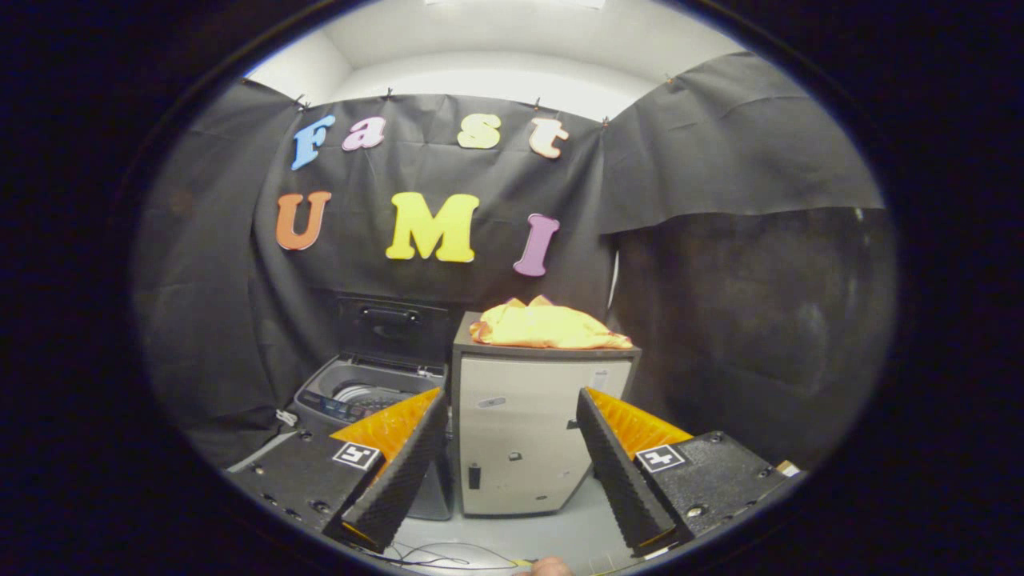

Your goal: Put the clothes into the washing machine and then close the washing machine lid.

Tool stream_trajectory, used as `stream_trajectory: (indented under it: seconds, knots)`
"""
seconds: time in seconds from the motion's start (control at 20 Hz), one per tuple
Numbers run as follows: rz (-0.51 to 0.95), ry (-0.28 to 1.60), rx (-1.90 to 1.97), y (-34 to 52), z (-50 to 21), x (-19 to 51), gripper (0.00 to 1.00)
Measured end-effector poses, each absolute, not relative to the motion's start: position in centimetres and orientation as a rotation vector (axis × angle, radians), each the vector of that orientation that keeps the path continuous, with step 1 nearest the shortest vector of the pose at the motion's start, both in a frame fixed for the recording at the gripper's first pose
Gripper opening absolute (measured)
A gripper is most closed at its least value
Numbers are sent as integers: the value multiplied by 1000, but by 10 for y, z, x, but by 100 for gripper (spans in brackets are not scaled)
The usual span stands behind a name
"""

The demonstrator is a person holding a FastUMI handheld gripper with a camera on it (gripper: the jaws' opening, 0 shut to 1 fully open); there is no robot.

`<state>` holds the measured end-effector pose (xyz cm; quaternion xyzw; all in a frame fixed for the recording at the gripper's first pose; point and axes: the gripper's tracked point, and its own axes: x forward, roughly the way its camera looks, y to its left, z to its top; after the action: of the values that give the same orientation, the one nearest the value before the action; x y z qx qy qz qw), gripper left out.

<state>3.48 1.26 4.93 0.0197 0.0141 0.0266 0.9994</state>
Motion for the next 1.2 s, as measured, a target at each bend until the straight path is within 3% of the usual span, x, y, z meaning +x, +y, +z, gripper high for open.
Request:
stream_trajectory:
  seconds: [0.65, 1.2]
  knots:
    - [57, 61, 96, -35, 156, 237, 100]
    - [113, 282, 25, -39, 140, 390, 100]
